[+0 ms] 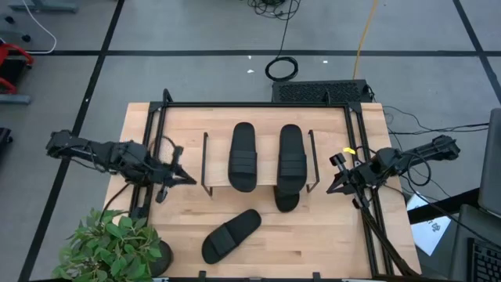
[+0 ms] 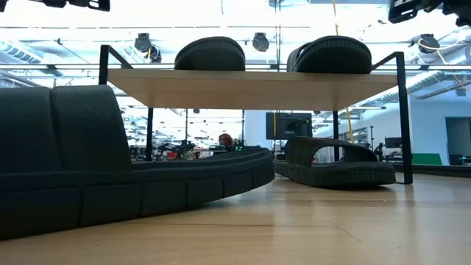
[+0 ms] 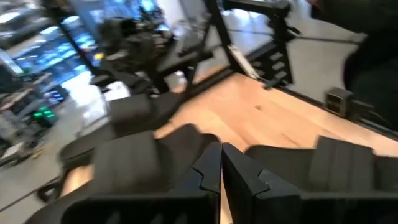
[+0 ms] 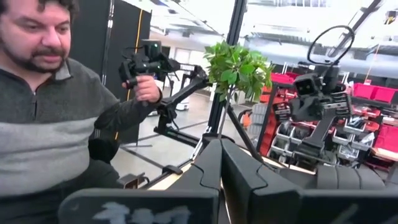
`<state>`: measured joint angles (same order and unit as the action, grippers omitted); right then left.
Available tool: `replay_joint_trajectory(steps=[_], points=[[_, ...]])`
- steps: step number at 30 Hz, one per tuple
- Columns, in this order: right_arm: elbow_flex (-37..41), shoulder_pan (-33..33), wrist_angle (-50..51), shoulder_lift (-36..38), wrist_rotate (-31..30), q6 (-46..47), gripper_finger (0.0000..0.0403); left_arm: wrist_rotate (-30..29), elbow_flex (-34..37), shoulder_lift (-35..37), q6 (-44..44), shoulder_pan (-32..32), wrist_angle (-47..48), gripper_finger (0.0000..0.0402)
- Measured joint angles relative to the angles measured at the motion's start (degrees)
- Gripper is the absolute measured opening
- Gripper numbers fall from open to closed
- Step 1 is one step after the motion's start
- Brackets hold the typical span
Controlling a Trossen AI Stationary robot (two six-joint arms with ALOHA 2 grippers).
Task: Pick and place slides into the shelf
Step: Put the black slide under the shelf
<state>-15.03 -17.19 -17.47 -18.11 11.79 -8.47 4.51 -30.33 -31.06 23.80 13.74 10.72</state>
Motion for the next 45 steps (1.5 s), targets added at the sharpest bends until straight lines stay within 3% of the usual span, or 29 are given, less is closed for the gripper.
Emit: replay_joint_trajectory(steps=[3,7,18,30,39,45], points=[[0.50,0.00,0.21,-0.07,0.00,-1.04,0.0000,-0.13,0.00,-3.77,2.51,3.72,-0.84,0.0023],[0.85,0.00,0.09,-0.02,0.00,-1.20,0.0000,-4.89,0.02,-8.82,2.54,9.09,-4.53,0.0041],[1.22,0.00,0.16,-0.04,0.00,-1.22,0.0000,-16.49,0.02,-24.58,-8.83,22.32,-11.70,0.0099],[1.22,0.00,0.19,-0.05,-0.01,-1.22,0.0000,-21.20,-0.02,-39.31,-20.86,31.19,-21.86,0.0192],[1.22,0.00,1.84,-0.11,-0.43,-1.20,0.0000,-33.28,-6.85,-51.20,-22.18,38.63,-20.12,0.0266],[1.22,0.02,3.12,-0.21,-6.07,-0.73,0.0000,-40.81,-12.08,-60.90,-20.65,40.24,-12.98,0.0298]])
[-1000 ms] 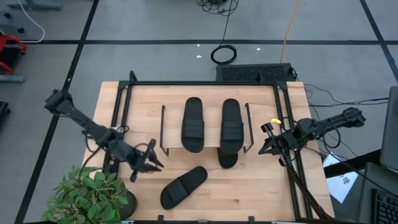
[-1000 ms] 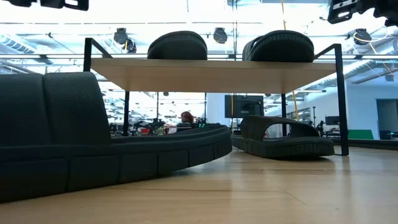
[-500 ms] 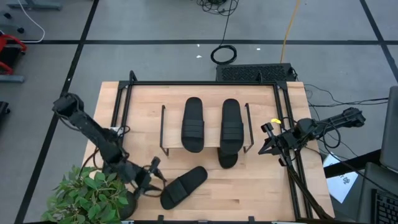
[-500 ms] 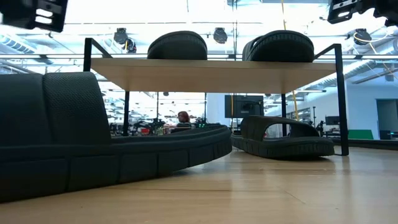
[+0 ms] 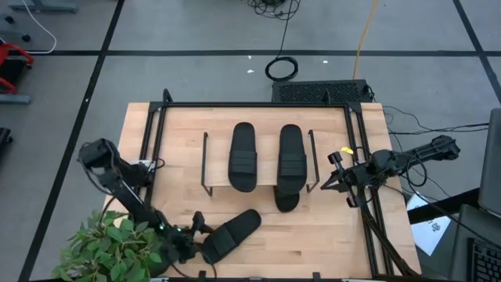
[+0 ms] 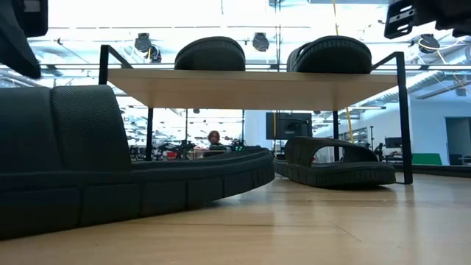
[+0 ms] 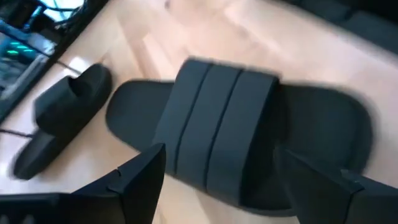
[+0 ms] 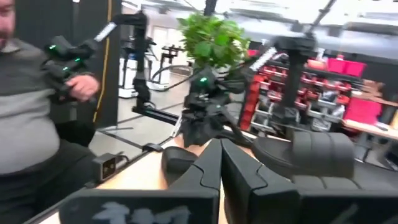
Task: Pick and place slides into the shelf
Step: Put the black slide under the shelf
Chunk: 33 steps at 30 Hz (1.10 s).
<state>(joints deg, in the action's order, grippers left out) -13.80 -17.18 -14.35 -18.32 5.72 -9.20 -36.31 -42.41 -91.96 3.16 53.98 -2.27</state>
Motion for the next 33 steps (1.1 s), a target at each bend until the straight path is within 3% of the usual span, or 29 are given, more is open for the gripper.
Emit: replay_joint_trajectory(steps=[4,14,25,29,33], points=[[0.00,0.01,-0.23,-0.12,-1.33,0.56,0.0000,-4.25,-2.65,-5.01,3.14,0.11,0.77,0.0310],[0.00,-0.02,-0.39,-0.14,-1.25,0.85,0.0000,-6.55,-6.91,-9.03,6.42,-1.44,0.70,0.0309],[0.00,-0.02,-0.39,-0.31,-1.23,1.02,0.0000,-1.71,-6.91,-9.03,3.35,-5.90,4.18,0.0285],[0.00,-0.02,-0.37,-0.36,-1.22,0.97,0.0000,-0.10,-6.91,-9.03,3.39,-6.62,4.05,0.0241],[0.00,-0.02,-0.37,-0.36,-1.23,0.91,0.0000,0.01,-6.91,-9.01,3.25,-6.56,3.94,0.0135]])
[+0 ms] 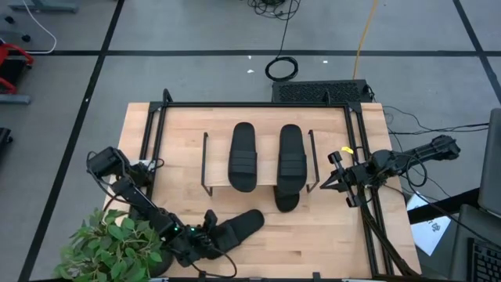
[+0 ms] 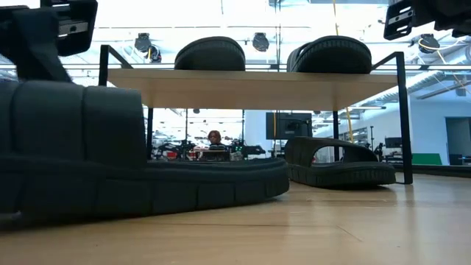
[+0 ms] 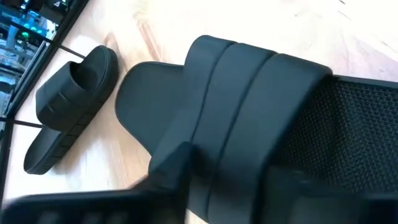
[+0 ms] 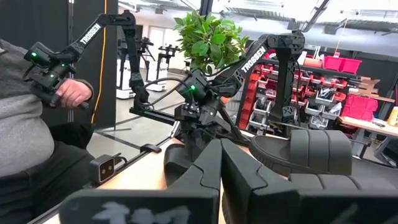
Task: Pick and place slides into the shelf
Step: Put the black slide under the shelf
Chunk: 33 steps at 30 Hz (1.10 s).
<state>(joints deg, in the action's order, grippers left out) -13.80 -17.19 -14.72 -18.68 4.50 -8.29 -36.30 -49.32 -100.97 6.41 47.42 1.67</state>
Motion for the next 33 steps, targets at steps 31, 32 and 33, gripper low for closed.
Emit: replay_joint_trajectory(steps=[31,32,33], points=[[0.00,-0.02,-0.02,0.00,0.02,-1.18,0.0000,-18.31,-8.82,-0.66,-20.74,-7.51,18.41,0.0001],[0.00,-0.02,-0.04,0.00,0.02,-1.18,0.0000,-18.40,-9.91,-1.69,-20.90,-7.86,19.41,0.0001],[0.00,-0.02,-0.02,0.00,0.02,-1.18,0.0000,-18.62,-11.28,-2.92,-21.35,-8.18,20.60,0.0001]])
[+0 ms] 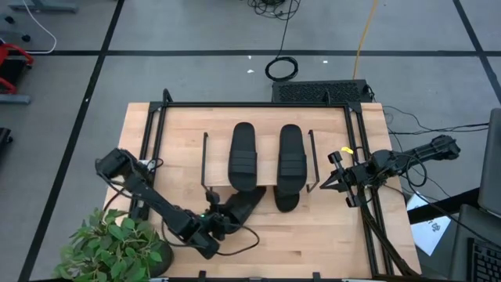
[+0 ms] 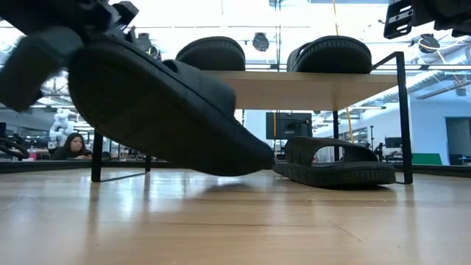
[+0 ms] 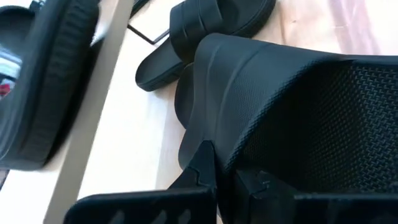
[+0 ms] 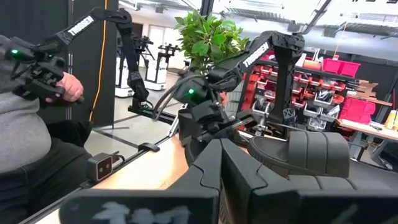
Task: Pick and place slides into the shelf
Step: Put the black slide under the shelf
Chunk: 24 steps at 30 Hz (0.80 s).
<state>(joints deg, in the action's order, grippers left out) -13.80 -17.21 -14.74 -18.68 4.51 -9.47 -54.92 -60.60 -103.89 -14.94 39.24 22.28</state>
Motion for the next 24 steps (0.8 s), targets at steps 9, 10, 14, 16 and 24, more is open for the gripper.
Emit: replay_joint_trajectory(steps=[9,10,14,16,24], points=[[0.00,0.00,-0.13,0.00,0.00,-0.20,0.0000,-1.39,-12.31,-10.64,-5.65,-1.32,16.36,0.0000],[0.00,0.00,-0.13,0.00,0.00,-0.20,0.0000,-0.94,-12.73,-10.95,-5.26,-1.33,16.59,0.0001],[0.00,0.00,-0.36,0.00,0.00,-0.20,0.0000,2.06,-13.96,-10.70,-5.07,-1.46,16.61,0.0017],[0.00,0.00,-0.46,0.00,0.00,-0.20,0.0000,3.50,-14.07,-10.33,-4.90,-1.46,16.64,0.0027],[0.00,0.00,-0.44,0.00,0.00,-0.15,0.0000,13.37,-14.23,-9.30,-1.20,-1.72,16.03,0.0079]])
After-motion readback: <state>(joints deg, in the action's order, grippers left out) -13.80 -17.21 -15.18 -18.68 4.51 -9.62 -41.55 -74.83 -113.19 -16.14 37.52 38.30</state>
